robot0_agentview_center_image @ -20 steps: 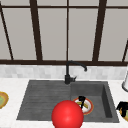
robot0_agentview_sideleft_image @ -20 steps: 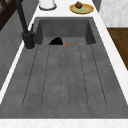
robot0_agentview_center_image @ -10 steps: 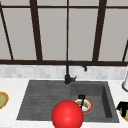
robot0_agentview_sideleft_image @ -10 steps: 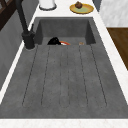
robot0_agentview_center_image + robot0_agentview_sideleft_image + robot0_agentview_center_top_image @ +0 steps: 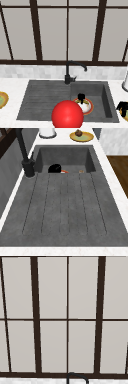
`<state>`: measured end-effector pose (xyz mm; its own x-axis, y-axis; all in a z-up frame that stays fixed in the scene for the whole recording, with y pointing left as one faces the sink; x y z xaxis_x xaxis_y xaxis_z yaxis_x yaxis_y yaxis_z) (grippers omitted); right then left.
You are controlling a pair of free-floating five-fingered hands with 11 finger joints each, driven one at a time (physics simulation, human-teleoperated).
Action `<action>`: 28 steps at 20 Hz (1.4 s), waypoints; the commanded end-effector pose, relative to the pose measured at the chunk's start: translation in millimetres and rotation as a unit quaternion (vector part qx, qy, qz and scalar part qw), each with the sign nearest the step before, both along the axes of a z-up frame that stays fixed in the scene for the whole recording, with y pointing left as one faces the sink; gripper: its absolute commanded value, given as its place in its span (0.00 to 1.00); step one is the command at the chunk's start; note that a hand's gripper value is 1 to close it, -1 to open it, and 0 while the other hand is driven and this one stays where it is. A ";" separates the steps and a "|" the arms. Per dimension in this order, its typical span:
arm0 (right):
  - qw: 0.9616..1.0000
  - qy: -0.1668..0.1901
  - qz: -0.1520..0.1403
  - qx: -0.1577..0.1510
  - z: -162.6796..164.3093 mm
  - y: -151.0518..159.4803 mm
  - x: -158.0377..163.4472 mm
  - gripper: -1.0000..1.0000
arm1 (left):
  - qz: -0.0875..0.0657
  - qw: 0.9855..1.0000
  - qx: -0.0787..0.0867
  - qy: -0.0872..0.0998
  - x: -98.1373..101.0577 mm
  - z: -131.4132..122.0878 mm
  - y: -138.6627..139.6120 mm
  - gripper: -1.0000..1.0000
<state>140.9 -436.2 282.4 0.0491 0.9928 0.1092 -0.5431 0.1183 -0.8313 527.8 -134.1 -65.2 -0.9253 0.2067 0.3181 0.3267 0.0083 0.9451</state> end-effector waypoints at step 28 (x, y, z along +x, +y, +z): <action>1.000 0.000 0.000 0.000 0.0 0.0 0.0 0.50 | -0.019 0.998 -0.028 0.054 -40.4 10.1 8.3 0.00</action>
